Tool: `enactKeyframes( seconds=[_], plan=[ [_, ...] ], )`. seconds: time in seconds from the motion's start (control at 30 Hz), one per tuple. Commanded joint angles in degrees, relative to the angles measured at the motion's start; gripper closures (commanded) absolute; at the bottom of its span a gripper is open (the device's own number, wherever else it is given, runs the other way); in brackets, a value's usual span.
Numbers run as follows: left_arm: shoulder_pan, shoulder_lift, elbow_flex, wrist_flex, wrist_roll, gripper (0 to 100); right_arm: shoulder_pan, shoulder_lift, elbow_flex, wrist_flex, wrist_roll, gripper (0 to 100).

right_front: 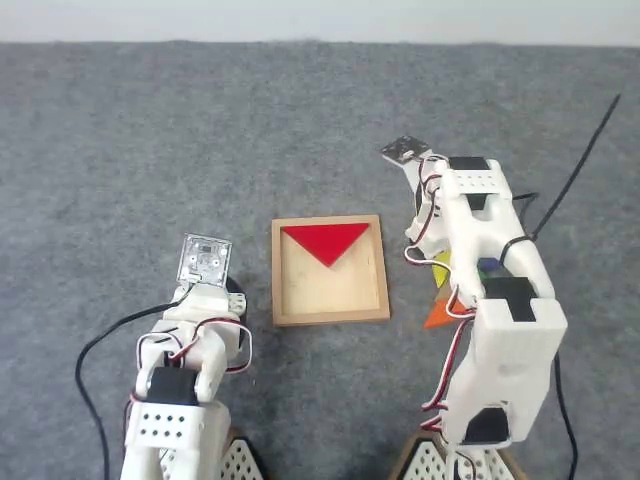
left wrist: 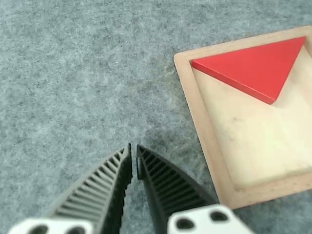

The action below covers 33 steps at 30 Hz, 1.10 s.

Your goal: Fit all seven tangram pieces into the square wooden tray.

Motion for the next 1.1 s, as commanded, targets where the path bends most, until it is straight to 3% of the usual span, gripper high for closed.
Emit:
enactKeyframes(
  seconds=[0.0, 0.27, 0.43, 0.63, 0.8, 1.07],
  plan=[
    [-0.3, -0.7, -0.5, 0.1, 0.3, 99, 4.1, -2.2, -1.9, -0.2, -2.5, 62.9],
    [-0.3, -0.7, -0.5, 0.1, 0.3, 99, 4.1, -2.0, 0.9, -0.7, -3.2, 63.9],
    [-0.3, -0.7, -0.5, 0.1, 0.3, 99, 4.5, -1.3, 2.5, -0.7, -5.7, 71.2],
    [-0.3, -0.7, -0.5, 0.1, 0.3, 99, 4.5, -1.0, 2.5, -0.1, -9.6, 71.6],
    [-0.3, -0.7, -0.5, 0.1, 0.3, 99, 4.5, -1.5, 2.7, -0.1, -9.9, 81.5],
    [-0.3, -0.7, -0.5, 0.1, 0.3, 99, 2.7, -7.1, 4.1, -0.2, -11.8, 80.0]
  ],
)
